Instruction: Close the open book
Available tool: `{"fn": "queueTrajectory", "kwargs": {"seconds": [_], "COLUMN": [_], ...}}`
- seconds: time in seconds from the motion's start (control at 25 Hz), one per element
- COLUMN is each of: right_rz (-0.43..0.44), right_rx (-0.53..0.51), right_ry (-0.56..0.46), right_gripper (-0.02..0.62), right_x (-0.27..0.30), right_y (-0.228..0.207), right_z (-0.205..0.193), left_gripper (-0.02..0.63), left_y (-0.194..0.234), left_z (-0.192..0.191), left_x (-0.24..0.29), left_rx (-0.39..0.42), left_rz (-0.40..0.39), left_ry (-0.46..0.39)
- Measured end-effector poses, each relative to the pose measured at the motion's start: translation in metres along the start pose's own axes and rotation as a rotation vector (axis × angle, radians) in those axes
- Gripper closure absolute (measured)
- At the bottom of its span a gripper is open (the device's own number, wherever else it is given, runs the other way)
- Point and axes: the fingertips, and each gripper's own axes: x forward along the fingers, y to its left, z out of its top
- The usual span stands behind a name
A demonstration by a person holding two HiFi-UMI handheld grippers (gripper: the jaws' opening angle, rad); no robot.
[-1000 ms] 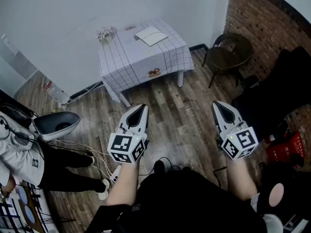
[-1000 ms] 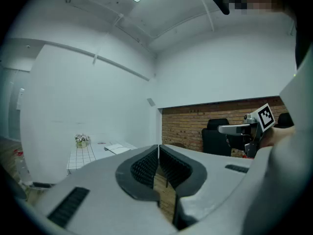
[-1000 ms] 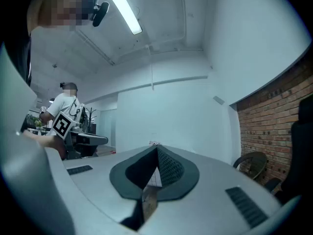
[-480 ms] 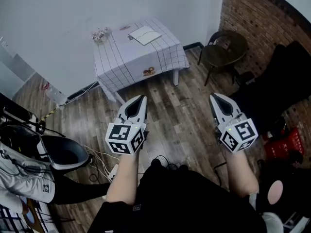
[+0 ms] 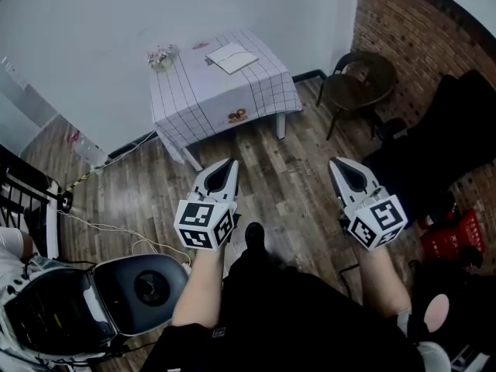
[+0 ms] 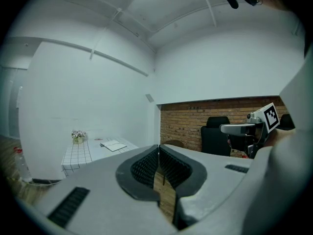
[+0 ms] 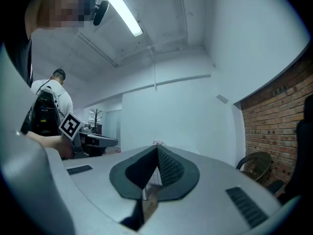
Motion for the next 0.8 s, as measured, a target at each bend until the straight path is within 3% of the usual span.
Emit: {"fn": "queueTrajectory", "kwargs": {"seconds": [0.4,0.8], "right_rz": [-0.007,-0.018], "right_rx": [0.048,0.071], "right_ry": [0.056,0.123], "right_gripper": [0.592,0.591], "right_x": [0.077,0.234], "right_y": [-0.031,-0.068], "right_z": [-0.022,-0.029], "left_gripper": [0.591,0.591], "left_y": [0.056,0.175], "left_z": [-0.009,0.011], "left_x": [0.066,0.172], "left_rx": [-0.017,0.002], "left_rz": [-0.02,-0.057], "left_ry": [0.024,0.046]}}
